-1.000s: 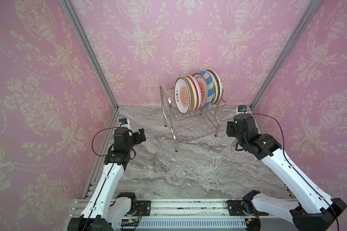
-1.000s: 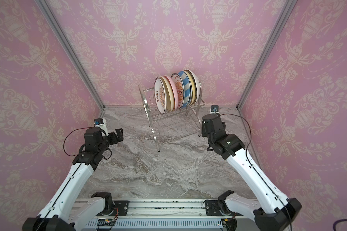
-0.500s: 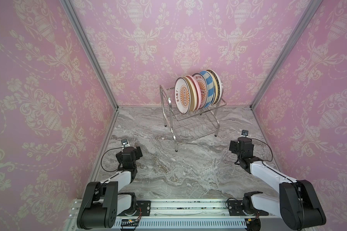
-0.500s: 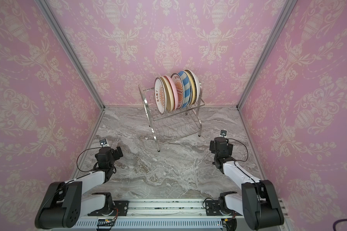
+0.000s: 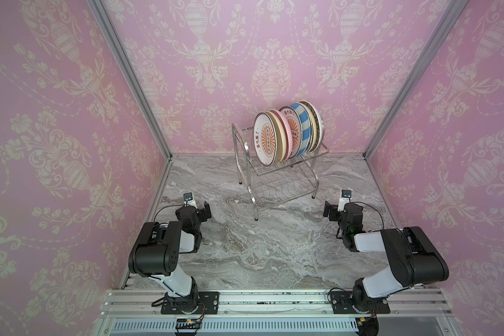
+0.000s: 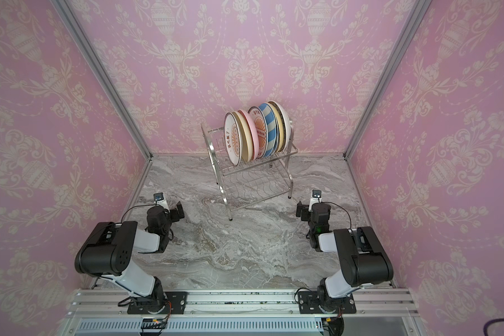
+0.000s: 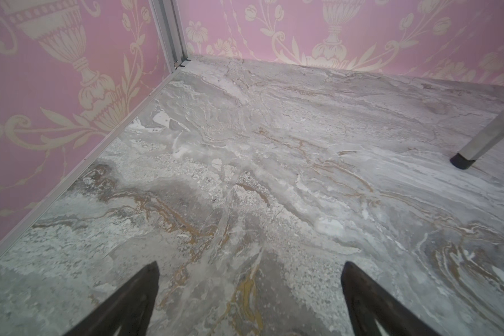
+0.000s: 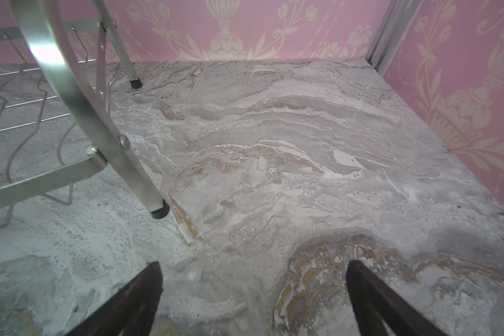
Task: Load plates into a dish rack
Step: Reset both arms
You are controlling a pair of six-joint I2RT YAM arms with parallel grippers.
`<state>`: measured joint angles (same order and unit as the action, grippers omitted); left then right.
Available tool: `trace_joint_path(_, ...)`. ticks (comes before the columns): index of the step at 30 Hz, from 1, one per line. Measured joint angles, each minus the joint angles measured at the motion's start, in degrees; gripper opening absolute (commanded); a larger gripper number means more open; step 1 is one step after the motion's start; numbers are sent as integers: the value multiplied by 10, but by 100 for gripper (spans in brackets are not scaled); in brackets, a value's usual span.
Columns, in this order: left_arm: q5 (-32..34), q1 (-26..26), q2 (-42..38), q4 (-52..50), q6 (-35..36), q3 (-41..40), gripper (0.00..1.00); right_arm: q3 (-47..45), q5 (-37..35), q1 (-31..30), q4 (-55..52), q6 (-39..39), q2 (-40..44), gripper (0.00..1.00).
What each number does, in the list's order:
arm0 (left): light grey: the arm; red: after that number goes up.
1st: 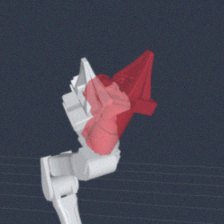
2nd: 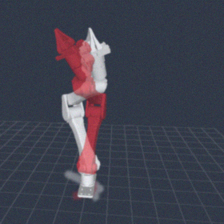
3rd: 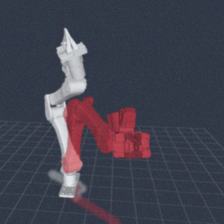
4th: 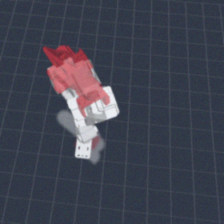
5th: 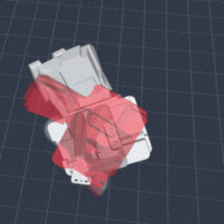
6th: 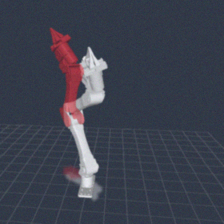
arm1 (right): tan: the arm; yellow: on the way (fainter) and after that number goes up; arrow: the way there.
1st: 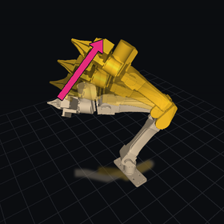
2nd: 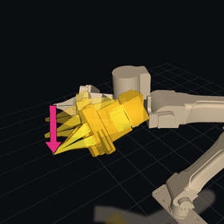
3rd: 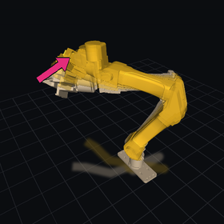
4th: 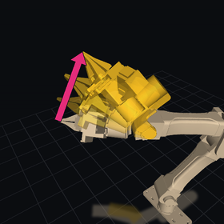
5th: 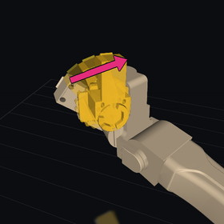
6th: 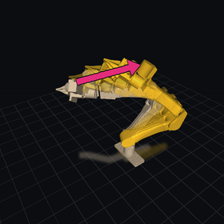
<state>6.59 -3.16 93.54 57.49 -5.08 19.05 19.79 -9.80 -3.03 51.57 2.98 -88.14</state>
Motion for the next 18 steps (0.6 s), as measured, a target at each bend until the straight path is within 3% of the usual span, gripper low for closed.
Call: trace_joint_path(18,-18,0,0,3,12,4,99,0,31,0,30,-3,0,100)
